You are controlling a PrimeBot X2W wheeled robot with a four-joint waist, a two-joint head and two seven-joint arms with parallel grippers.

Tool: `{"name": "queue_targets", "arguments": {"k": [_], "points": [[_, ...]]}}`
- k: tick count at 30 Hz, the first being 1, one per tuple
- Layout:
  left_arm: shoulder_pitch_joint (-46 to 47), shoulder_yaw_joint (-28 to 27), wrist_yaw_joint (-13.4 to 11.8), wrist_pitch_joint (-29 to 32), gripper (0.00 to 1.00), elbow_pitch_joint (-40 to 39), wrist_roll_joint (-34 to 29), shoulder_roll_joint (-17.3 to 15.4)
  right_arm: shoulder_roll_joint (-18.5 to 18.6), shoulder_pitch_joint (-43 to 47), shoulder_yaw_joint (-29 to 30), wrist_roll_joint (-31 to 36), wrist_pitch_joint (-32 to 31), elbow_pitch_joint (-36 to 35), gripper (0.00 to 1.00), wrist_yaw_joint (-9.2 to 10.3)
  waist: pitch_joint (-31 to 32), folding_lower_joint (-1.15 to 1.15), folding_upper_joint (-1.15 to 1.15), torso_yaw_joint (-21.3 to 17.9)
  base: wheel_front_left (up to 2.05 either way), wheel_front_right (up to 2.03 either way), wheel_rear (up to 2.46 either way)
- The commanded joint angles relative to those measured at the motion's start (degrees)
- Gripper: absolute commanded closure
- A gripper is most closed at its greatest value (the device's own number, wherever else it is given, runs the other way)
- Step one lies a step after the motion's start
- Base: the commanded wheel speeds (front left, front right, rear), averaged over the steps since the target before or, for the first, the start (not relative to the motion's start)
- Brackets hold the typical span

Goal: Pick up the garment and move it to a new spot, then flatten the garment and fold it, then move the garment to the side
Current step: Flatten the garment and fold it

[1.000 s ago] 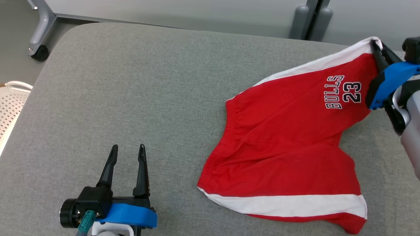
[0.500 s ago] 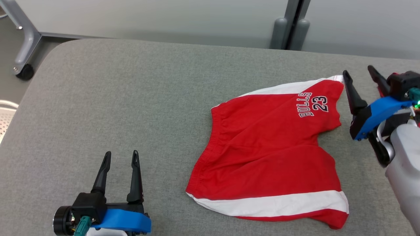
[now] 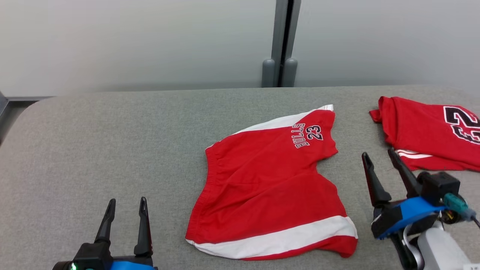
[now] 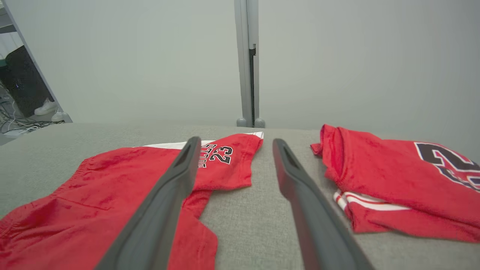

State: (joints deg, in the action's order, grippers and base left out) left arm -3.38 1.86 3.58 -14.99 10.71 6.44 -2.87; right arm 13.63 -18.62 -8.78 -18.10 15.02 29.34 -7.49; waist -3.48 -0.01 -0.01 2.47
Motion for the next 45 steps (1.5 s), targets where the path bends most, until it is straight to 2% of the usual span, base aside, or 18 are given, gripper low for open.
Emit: {"name": "queue_targets", "arguments": {"k": [1, 11, 20, 39, 45], "points": [[-0.8, -0.3, 0.4, -0.2, 0.00, -0.1, -0.4, 0.0, -1.0, 3.4, 0.9, 0.4, 0.2, -2.2, 0.00, -0.01, 1.7, 0.01, 0.01, -1.6, 0.00, 0.00, 0.00], [-2.5, -1.5, 0.3, -0.2, 0.00, 0.1, -2.1, 0.0, -6.0, 15.6, 4.4, 2.1, 0.2, -11.2, 0.00, -0.01, 3.5, 0.01, 0.01, -2.8, 0.00, 0.00, 0.00], [-3.3, -2.3, 0.9, -0.2, 0.00, 0.4, -3.5, 0.0, -9.0, 22.5, 7.4, 5.1, 0.2, -14.9, 0.00, -0.01, 4.9, 0.01, 0.01, -2.2, 0.00, 0.00, 0.00], [-3.2, -2.2, 1.0, -0.2, 0.00, 1.0, -2.9, 0.0, -9.3, 22.9, 5.8, 6.7, 0.2, -12.3, 0.00, -0.01, 5.0, 0.01, 0.01, -1.9, 0.00, 0.00, 0.00], [-1.1, -0.3, 2.5, -0.2, 0.00, 3.3, -2.9, -0.1, -7.0, 19.0, 3.2, 5.0, 0.2, -7.4, 0.00, -0.01, 4.1, 0.01, 0.01, -2.6, 0.00, 0.00, 0.00]]}}
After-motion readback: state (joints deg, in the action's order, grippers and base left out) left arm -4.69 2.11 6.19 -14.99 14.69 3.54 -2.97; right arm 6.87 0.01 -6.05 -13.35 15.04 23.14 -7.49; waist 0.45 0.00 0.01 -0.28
